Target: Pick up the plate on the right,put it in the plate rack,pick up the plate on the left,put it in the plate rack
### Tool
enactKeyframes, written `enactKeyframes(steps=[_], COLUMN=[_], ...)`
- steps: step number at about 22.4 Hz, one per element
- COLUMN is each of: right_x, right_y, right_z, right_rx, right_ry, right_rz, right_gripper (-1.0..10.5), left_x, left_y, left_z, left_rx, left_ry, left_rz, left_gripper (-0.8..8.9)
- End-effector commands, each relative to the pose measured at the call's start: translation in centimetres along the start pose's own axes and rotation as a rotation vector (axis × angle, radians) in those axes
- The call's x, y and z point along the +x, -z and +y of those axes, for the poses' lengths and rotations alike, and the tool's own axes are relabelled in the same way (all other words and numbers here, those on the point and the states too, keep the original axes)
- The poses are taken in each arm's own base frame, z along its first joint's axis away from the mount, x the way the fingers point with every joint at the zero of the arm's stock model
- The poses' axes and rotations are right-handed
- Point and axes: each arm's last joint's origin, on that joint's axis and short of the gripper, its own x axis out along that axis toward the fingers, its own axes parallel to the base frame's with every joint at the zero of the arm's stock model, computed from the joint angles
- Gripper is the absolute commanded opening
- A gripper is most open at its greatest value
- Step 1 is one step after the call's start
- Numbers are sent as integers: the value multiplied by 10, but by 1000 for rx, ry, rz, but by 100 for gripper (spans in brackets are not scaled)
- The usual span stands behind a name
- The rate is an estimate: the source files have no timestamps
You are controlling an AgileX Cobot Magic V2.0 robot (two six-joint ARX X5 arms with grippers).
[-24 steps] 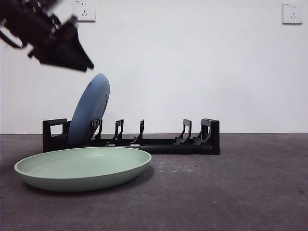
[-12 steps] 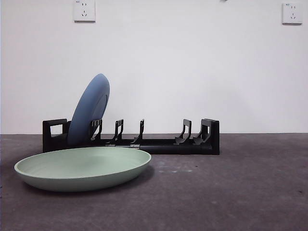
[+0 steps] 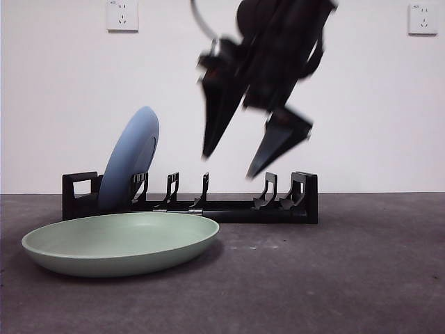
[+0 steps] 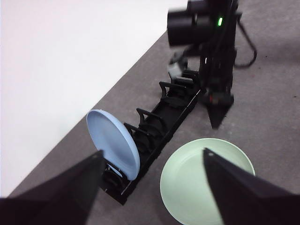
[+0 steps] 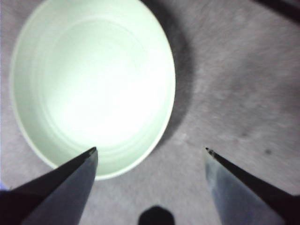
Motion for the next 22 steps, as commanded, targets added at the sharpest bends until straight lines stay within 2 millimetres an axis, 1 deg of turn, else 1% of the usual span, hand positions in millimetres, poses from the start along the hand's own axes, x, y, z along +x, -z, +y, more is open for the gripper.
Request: enactKeyframes(steps=[1, 3, 8, 15, 16, 19, 22], right_x=[21, 34, 55, 75, 77, 79, 80], right_y=[-1, -2, -4, -3, -3, -2, -2], right_z=[0, 1, -2, -8, -9, -8, -7], right_rx=[19, 18, 18, 47, 48, 46, 42], right_ry=[5, 37, 72, 76, 76, 75, 72], right_rz=[19, 27, 33, 61, 67, 73, 71], right_gripper=[378, 378, 377, 368, 333, 155, 54], left_x=[-3, -2, -2, -2, -2, -1, 0], left_y=[-2, -1, -1, 0, 0, 1, 1], left_z=[-1, 0, -1, -1, -2, -2, -1], left_rx=[24, 20, 19, 12, 9, 6, 5], left_ry=[-3, 1, 6, 12, 16, 21, 23], left_rz=[-11, -5, -6, 4, 9, 17, 18], left_gripper=[444, 444, 444, 444, 444, 444, 444])
